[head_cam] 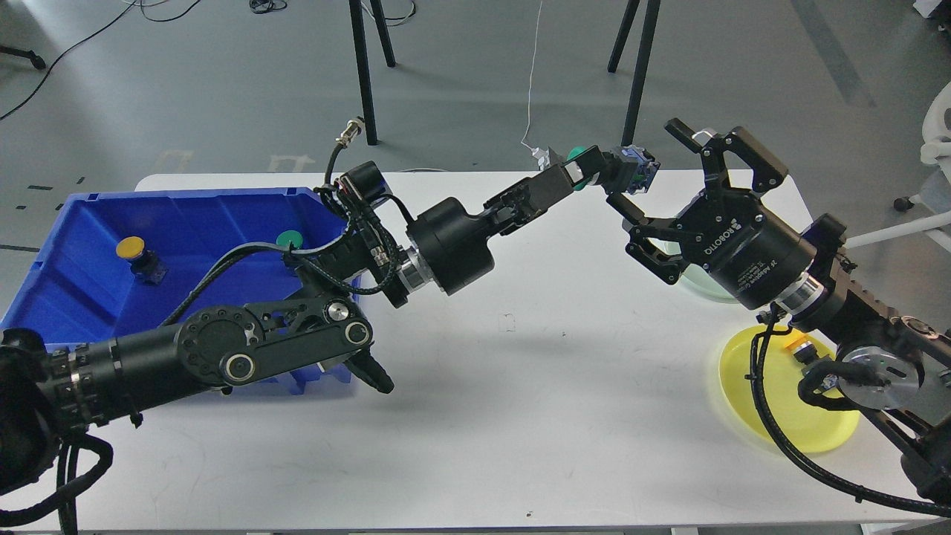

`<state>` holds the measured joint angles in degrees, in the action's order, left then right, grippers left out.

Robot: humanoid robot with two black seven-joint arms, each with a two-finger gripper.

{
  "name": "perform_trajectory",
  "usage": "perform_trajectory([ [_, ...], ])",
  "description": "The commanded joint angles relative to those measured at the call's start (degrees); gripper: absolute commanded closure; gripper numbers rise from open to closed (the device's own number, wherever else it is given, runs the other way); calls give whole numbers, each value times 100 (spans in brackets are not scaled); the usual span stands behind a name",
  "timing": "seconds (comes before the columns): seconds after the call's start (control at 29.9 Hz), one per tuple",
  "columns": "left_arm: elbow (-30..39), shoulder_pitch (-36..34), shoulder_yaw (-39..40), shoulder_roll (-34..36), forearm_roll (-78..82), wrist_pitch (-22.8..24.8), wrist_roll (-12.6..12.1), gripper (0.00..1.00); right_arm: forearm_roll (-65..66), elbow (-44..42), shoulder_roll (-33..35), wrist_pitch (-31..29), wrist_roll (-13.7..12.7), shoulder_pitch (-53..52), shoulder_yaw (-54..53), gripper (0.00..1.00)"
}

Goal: Pass button and place on color plate
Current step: 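Grasp the green-capped button from the left gripper with the right gripper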

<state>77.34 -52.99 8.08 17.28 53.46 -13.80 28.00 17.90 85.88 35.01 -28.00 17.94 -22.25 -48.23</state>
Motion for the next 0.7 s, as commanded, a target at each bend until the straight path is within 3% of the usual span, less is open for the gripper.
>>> perform_trajectory([
  [0.0, 0, -1, 0, 3, -3, 0, 0, 87, 12, -1, -11, 0, -10, -16, 59, 21],
  [0.13, 0, -1, 0, 3, -3, 0, 0, 87, 12, -1, -29, 0, -10, -25, 59, 32],
  [0.33, 0, -10, 0, 3, -3, 9, 0, 87, -6, -71, -20, 0, -1, -130, 68, 32],
  [0.67, 0, -1, 0, 3, 6, 9, 0, 87, 3, -71, -11, 0, -1, -121, 68, 58],
])
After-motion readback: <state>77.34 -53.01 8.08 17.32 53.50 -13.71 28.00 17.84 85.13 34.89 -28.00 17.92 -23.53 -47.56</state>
